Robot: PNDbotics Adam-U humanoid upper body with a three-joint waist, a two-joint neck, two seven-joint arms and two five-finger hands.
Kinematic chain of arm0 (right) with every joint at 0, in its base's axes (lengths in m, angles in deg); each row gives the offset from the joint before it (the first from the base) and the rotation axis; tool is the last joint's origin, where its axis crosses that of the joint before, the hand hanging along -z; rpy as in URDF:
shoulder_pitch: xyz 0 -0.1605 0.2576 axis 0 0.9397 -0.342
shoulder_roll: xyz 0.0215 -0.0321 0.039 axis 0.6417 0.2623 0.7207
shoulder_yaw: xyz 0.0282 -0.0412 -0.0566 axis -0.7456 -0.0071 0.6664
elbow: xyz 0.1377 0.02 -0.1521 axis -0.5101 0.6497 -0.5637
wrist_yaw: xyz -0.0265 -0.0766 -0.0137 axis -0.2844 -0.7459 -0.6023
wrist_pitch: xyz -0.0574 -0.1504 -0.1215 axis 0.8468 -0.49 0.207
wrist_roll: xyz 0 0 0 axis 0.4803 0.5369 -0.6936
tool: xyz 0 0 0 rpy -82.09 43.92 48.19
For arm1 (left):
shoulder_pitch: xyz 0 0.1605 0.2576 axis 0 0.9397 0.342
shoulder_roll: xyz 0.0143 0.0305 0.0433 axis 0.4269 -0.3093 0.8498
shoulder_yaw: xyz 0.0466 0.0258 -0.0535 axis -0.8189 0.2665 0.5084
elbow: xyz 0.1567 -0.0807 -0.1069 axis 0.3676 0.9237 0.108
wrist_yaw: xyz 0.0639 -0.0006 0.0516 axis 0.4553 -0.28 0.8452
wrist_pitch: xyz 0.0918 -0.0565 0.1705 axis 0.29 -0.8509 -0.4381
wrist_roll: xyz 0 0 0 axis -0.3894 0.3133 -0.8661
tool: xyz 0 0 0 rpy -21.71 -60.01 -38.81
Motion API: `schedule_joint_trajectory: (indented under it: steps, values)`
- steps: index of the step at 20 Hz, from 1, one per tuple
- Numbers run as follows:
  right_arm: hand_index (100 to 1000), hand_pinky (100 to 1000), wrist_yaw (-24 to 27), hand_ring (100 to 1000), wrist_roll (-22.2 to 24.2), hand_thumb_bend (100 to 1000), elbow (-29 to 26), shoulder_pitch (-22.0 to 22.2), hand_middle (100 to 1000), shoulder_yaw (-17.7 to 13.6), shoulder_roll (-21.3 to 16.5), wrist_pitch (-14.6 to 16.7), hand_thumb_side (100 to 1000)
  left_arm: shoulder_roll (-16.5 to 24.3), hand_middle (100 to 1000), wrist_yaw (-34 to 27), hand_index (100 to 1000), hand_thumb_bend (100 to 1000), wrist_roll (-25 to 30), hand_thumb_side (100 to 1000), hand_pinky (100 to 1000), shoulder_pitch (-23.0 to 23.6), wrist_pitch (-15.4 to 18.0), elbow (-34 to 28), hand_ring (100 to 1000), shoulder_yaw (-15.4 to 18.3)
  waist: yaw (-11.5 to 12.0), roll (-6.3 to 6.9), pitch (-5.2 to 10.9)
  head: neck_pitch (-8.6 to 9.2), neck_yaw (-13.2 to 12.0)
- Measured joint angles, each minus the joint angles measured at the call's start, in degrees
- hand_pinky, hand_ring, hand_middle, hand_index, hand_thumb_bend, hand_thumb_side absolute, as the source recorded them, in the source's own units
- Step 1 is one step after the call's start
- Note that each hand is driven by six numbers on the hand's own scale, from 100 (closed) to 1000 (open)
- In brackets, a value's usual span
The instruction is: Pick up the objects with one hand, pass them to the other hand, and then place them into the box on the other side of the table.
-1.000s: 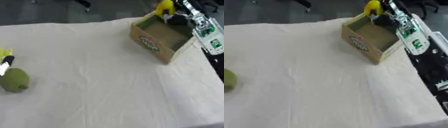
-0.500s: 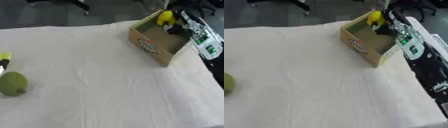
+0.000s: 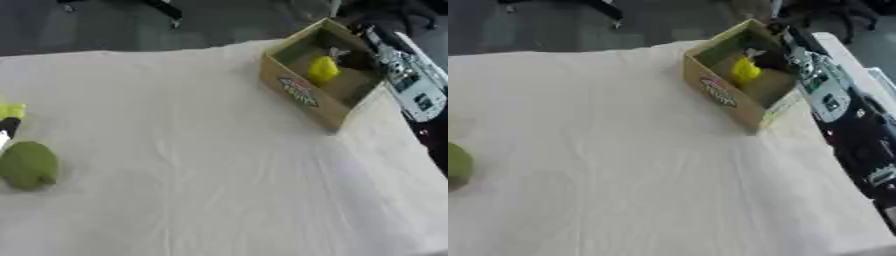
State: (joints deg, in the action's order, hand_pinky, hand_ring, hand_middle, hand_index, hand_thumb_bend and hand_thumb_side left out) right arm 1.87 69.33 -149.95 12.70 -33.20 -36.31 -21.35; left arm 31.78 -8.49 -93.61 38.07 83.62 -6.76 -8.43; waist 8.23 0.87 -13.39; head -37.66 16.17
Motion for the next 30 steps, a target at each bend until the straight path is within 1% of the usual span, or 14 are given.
schedule_joint_trajectory:
  steps: [1,3,7,8,9,10,11,12,14,18,20,23,27,30]
  values:
    - [932,969,-0.01,937,-0.1,265,0.0,0.09,884,-0.01,0.0,-0.02,501,0.0,645,0.0,748,529,-0.01,294,598,0.02,-0.01,0.0,591,0.12,-0.01,0.02,0.0,-0.01,-0.04]
    - [932,970,-0.14,936,-0.3,260,-0.02,0.09,882,-0.08,0.0,-0.08,498,0.0,645,0.0,748,528,-0.03,294,598,0.05,-0.01,0.01,591,0.16,-0.01,0.09,0.0,-0.02,-0.16]
    - [924,985,0.88,919,-0.98,171,-0.79,0.18,855,-0.72,0.04,-0.31,519,0.0,640,0.0,747,527,-0.26,292,597,0.06,-0.2,0.02,590,0.4,-0.03,0.14,0.0,-0.49,-0.75]
    - [927,999,1.98,915,-1.49,109,-1.48,0.32,846,-1.07,0.1,-0.48,533,0.0,632,-0.01,748,498,-0.36,299,596,0.06,-0.3,0.02,590,0.56,-0.03,0.16,0.0,-0.57,-1.11]
    - [928,1000,3.5,914,-2.13,100,-2.29,0.6,844,-1.43,0.2,-0.66,545,0.01,630,-0.03,748,526,-0.48,296,596,0.06,-0.42,0.03,590,0.7,-0.04,0.17,0.0,-0.71,-1.58]
    - [930,1000,5.29,912,-2.89,100,-3.33,0.86,840,-1.79,0.3,-0.8,591,0.02,631,-0.07,751,525,-0.56,307,596,0.06,-0.58,0.05,590,0.89,-0.04,0.2,0.0,-0.93,-2.08]
    - [931,1000,7.38,912,-3.72,100,-4.66,1.18,840,-2.13,0.49,-0.86,599,0.04,630,-0.16,751,525,-0.6,310,596,0.06,-0.83,0.07,589,1.07,-0.05,0.26,0.0,-1.02,-2.64]
    - [938,1000,9.62,913,-4.59,100,-6.07,1.58,840,-2.41,0.74,-0.91,639,0.08,631,-0.37,755,529,-0.52,322,596,0.05,-1.22,0.18,590,1.26,-0.06,0.33,0.0,-1.06,-3.18]
    - [939,1000,13.93,911,-6.17,100,-9.14,2.45,837,-2.62,0.99,-0.85,593,0.57,631,-0.93,759,523,0.12,355,597,-0.06,-2.42,0.75,588,1.69,-0.06,0.55,0.0,-1.46,-4.37]
    - [933,1000,19.75,903,-8.16,100,-15.08,3.88,827,-2.75,1.25,-0.53,572,2.65,644,-3.71,770,535,2.87,394,609,-1.34,-5.39,2.63,600,2.82,-0.01,0.9,0.0,-1.8,-6.4]
    - [929,1000,21.2,900,-8.86,100,-17.54,4.38,823,-2.75,1.27,-0.68,566,4.08,653,-5.03,775,555,5.22,402,619,-2.38,-6.19,3.83,609,3.02,0.01,1.04,0.0,-1.97,-7.04]
    - [927,1000,22.01,899,-9.5,100,-20.3,4.9,823,-2.73,1.29,-1.39,563,6.61,663,-6.85,783,594,10.37,438,627,-4.1,-5.16,5.17,622,2.91,0.03,1.06,0.01,-1.98,-7.53]
    - [925,1000,22.1,897,-9.48,100,-22.29,5.15,822,-2.53,1.32,-2.06,561,10.88,670,-7.92,781,619,20.61,472,634,-7.2,-2.4,6.79,644,1.29,0.0,1.11,0.01,-1.98,-7.81]
    - [924,1000,22.02,896,-9.2,100,-22.79,5.15,821,-2.35,1.36,-2.37,562,13.83,681,-7.85,790,632,27.78,494,644,-9.65,-1.22,8.04,661,-0.31,-0.07,1.17,0.02,-1.98,-8.05]
